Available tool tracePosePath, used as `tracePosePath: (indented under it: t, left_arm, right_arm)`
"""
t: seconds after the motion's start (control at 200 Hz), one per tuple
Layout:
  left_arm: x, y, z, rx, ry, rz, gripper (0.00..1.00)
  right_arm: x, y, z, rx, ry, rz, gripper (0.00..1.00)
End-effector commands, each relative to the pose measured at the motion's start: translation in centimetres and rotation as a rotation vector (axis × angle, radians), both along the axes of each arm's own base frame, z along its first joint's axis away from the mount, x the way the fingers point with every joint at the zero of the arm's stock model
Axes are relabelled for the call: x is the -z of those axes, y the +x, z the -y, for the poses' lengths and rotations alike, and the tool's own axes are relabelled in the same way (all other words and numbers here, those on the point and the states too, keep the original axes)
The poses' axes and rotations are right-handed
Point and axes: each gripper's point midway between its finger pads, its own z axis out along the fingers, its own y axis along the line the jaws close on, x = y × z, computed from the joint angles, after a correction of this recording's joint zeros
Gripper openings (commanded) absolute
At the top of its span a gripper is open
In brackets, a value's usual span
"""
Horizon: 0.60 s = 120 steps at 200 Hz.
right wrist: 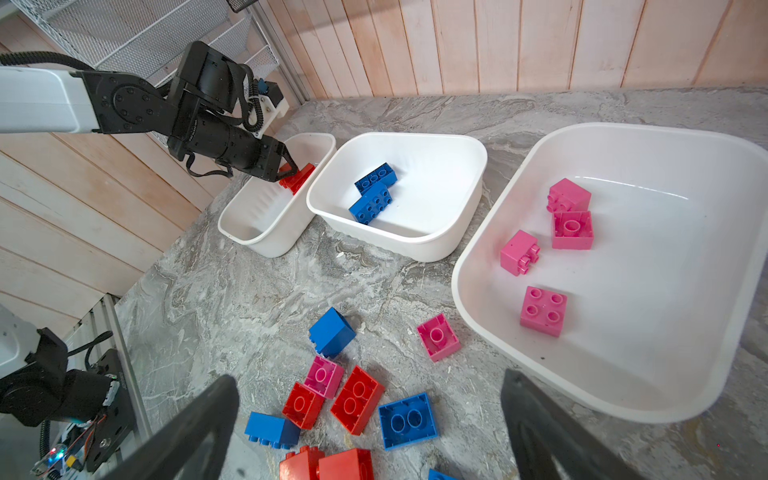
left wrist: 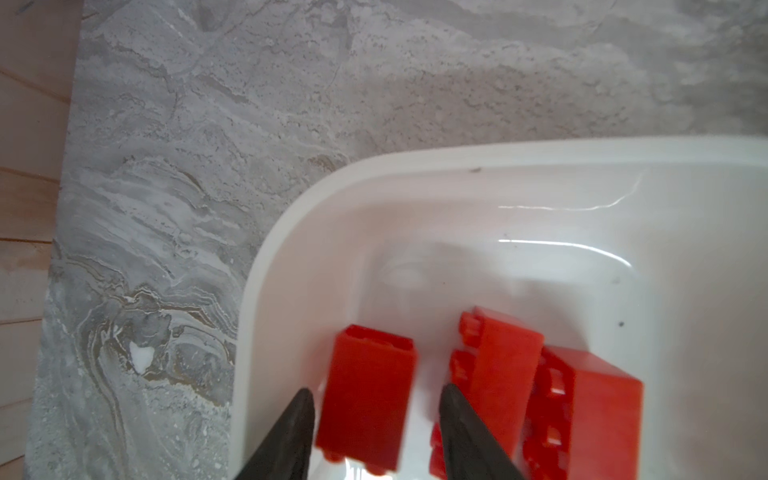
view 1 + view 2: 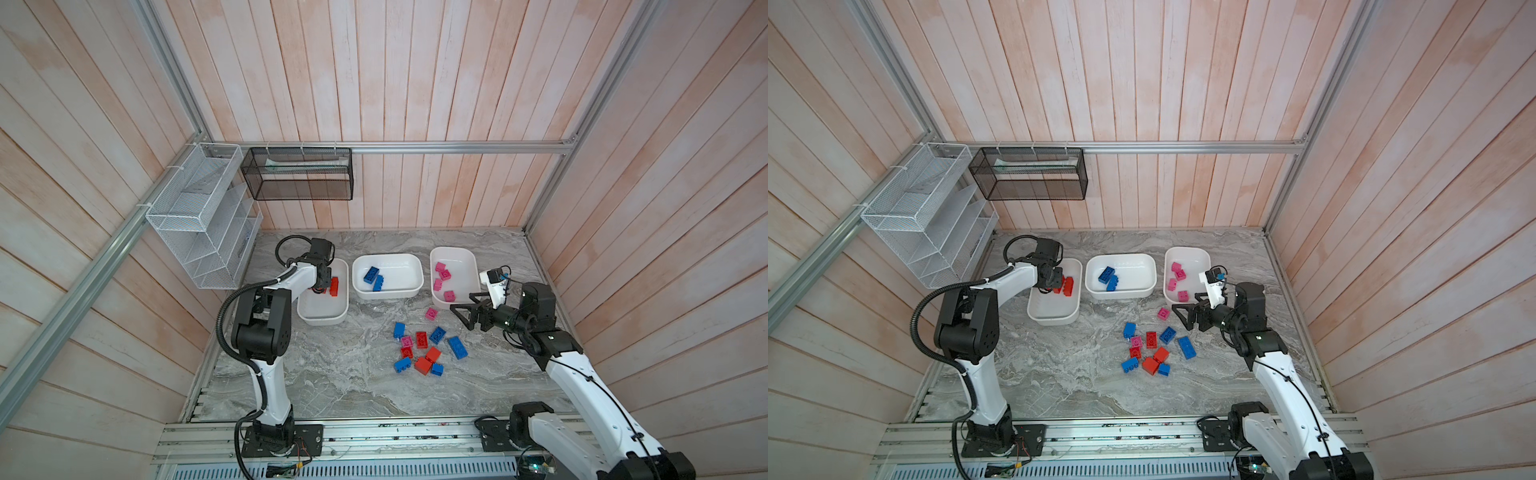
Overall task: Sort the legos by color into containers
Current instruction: 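Carry the red brick into the bin nearest the left arm, release, then return the left gripper to the pile and grasp a blue 2x2 brick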
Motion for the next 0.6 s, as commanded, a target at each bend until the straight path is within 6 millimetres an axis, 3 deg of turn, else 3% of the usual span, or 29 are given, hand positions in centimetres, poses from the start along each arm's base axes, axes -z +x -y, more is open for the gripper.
tracePosePath:
  t: [0.0,0.155,0.27,0.3,0.48,0.595]
  left_arm:
    - [-3.1,0.3,0.9,0.016,-0.045,0.047,0.58]
    - [-5.9,-1.5,3.7,0.075,-0.194,0.063,0.63]
    - [-7.8,-4.2,7.5,0.152,-0.388,0.061,0.66]
    - [-8.3,-5.1,8.7,0.18,-0.418,0.058,0.72]
    - [-8.4,-11.4,16.5,0.334,-0.515,-0.025,0.76]
    - [-8.4,-14.0,20.1,0.375,-0.578,-0.046,0.75]
  right_arm:
    - [0.5,-0.3,-0.2,-0.008,0.002,-0.009,0.98]
    - [0.4,-0.3,-0.3,-0.015,0.004,-0.006,0.98]
    - [0.2,-0.2,-0.3,-0.017,0.002,-0.003,0.98]
    - [0.1,-0.2,-0.3,-0.016,0.001,-0.001,0.98]
    - [-0.2,0.0,-0.3,-0.015,-0.008,0.005,0.98]
    - [-0.2,0.0,-0.2,-0.011,-0.014,0.006,0.98]
